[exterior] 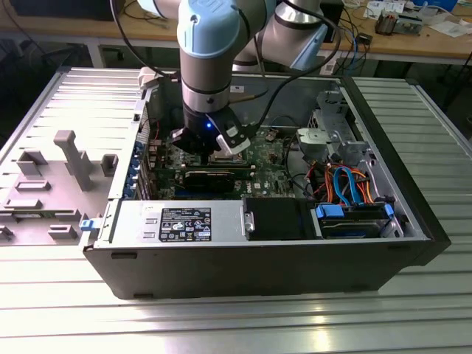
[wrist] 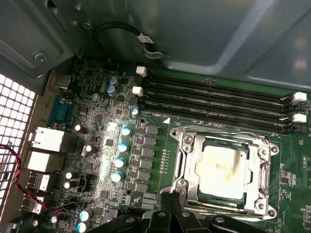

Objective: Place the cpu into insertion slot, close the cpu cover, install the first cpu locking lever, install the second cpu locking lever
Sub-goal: 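Install the second cpu locking lever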

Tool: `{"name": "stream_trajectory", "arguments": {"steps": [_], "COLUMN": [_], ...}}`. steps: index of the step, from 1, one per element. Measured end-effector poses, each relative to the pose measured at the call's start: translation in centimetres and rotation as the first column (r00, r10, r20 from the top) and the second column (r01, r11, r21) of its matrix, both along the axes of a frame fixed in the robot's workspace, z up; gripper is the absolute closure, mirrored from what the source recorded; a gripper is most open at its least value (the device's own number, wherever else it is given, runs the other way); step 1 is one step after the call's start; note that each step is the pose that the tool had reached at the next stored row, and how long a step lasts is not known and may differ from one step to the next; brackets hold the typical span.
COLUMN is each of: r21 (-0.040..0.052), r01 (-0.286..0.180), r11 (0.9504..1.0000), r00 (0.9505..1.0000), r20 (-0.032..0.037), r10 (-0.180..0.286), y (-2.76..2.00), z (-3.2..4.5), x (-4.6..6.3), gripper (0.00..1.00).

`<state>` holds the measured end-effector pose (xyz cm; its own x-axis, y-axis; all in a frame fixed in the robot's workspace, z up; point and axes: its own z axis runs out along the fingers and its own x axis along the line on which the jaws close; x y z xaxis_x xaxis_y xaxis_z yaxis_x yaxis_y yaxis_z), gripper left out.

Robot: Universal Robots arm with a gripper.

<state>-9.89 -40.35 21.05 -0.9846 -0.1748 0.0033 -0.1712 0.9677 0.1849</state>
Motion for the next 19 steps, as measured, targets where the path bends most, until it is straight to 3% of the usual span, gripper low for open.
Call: {"name": "stream_trajectory", "arguments": {"steps": [19], "r21": [0.016], "r01": [0.0], "r11": [0.9999], "r00": [1.0], "r20": [0.0], "r10": [0.0], "y": [0.29], "z": [-0.78], "x": [-0.02], "gripper": [0.89]}}
